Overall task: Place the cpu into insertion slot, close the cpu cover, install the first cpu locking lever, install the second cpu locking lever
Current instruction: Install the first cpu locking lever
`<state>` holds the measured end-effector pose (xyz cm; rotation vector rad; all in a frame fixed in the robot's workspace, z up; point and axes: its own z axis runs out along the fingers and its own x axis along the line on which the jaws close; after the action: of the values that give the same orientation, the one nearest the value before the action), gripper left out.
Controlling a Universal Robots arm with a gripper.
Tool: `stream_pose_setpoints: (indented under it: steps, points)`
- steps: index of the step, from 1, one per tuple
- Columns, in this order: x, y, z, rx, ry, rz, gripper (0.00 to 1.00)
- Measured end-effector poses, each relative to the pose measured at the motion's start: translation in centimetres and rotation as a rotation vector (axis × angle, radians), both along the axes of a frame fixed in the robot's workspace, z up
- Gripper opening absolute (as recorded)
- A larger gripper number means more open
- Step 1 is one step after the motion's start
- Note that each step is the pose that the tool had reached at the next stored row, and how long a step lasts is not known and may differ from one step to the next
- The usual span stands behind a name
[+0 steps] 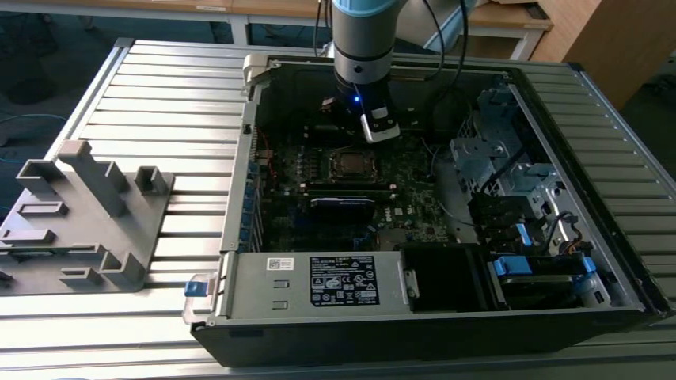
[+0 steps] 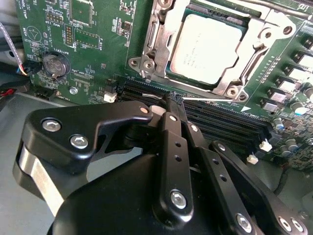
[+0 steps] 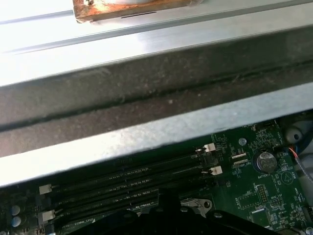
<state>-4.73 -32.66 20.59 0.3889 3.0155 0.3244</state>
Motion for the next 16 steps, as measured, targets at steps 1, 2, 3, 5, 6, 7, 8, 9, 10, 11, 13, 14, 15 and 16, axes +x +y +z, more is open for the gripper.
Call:
stream_pose_setpoints:
  steps: [1,2,3,5,6,7,8,9,10,11,13,14,15,16]
  points:
    - [-0.01,0.0,0.0,0.0,0.0,0.0,0.1]
    - [-0.02,0.01,0.0,0.0001,-0.0002,0.0,0.1]
    - [-0.05,0.01,0.0,0.0,-0.0005,-0.001,0.1]
    - [-0.07,0.01,-0.01,-0.0001,-0.0022,-0.001,0.1]
    - [-0.08,0.01,-0.02,-0.0001,-0.0049,-0.001,0.1]
    - [-0.08,0.02,-0.03,0.0,-0.0085,-0.001,0.1]
    - [-0.08,0.02,-0.03,0.0001,-0.0098,-0.001,0.1]
    - [-0.08,0.02,-0.03,0.0002,-0.01,-0.001,0.1]
    - [-0.08,0.02,-0.03,0.0001,-0.0101,-0.001,0.1]
    - [-0.08,0.01,-0.03,0.0,-0.0102,-0.001,0.1]
    - [-0.08,0.02,-0.03,0.0,-0.0103,-0.001,0.1]
    - [-0.1,0.01,-0.04,0.0001,-0.0105,-0.001,0.1]
    - [-0.14,0.01,-0.06,0.0001,-0.011,-0.001,0.1]
    - [-0.17,0.01,-0.07,0.0001,-0.0116,-0.001,0.1]
